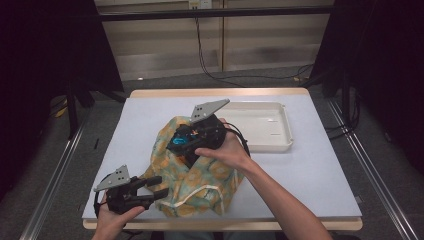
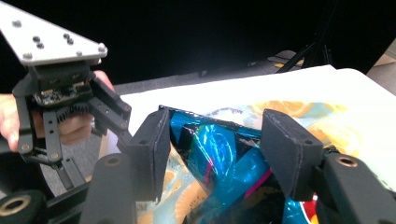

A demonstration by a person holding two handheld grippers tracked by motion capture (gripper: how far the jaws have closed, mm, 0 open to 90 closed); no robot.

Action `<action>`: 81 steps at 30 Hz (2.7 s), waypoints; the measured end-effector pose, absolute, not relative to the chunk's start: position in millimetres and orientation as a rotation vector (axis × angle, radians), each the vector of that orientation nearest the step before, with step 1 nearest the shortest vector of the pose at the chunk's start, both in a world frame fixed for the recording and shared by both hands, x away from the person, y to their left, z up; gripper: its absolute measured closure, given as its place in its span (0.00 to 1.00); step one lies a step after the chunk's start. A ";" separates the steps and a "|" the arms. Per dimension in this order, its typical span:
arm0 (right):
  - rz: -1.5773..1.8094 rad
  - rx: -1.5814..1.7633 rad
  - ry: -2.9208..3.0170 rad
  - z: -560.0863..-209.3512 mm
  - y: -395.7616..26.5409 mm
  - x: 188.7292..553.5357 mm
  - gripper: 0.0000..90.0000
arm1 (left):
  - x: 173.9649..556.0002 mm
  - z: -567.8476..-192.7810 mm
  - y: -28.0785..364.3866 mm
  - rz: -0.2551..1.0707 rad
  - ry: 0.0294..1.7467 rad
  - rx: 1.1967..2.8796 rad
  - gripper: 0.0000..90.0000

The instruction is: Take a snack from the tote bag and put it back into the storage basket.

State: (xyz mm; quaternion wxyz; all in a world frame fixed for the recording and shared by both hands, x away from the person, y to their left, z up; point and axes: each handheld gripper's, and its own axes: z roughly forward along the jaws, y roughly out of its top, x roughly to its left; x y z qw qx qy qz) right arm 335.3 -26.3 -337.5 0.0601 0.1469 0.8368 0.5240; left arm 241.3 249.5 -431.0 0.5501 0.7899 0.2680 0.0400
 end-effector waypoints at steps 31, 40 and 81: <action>1.610 0.478 2.573 -335.2 -41.8 333.9 0.98 | 246.9 -431.4 247.7 0.115 0.669 1.850 0.49; 1.707 0.344 2.569 -321.5 -44.4 311.7 0.99 | 248.2 -419.6 253.7 0.182 0.665 1.791 0.47; 1.909 0.288 2.402 -288.0 -62.7 303.3 1.00 | 340.6 -403.0 253.6 0.220 0.845 1.713 0.57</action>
